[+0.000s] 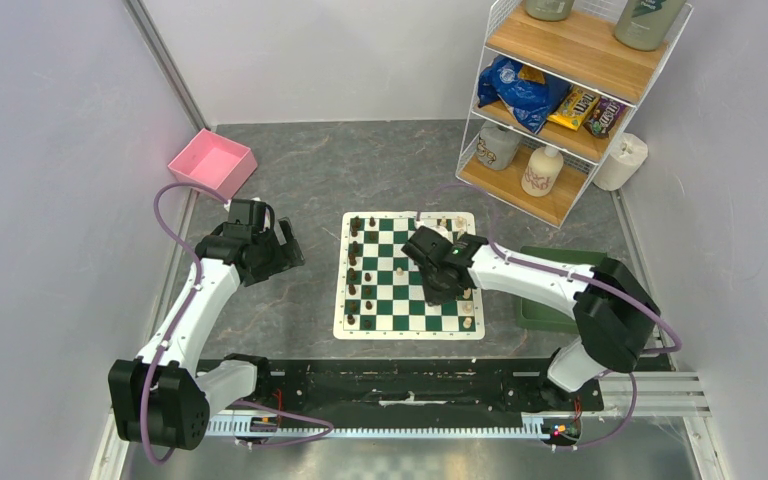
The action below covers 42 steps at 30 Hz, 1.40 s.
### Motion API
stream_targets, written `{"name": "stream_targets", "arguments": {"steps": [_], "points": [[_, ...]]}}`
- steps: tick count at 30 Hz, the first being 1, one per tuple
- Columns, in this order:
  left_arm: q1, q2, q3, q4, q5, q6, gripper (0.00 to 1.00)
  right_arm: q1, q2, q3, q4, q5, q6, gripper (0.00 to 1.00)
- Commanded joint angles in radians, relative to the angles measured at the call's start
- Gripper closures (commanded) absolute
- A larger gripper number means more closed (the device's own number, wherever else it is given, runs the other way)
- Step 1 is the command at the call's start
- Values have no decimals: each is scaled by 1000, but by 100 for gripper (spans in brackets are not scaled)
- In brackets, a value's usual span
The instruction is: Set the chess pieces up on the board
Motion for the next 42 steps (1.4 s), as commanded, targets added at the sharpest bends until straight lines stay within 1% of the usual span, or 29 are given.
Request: {"name": "stream_targets", "arguments": {"steps": [1,4,9,30,42], "points": [[3,-1,39,2,18,17,4,-49,-52,-71,22,12,55,86],[4,-2,37,2,15,18,4,-82,-65,-99,39,-16,56,86],[4,-3,37,2,13,18,4,-97,-65,-117,43,-37,49,86],[4,2,38,2,17,18,4,-122,-47,-143,59,-43,45,85],[4,1,37,2,18,18,4,-122,-52,-140,49,-40,37,77]]}}
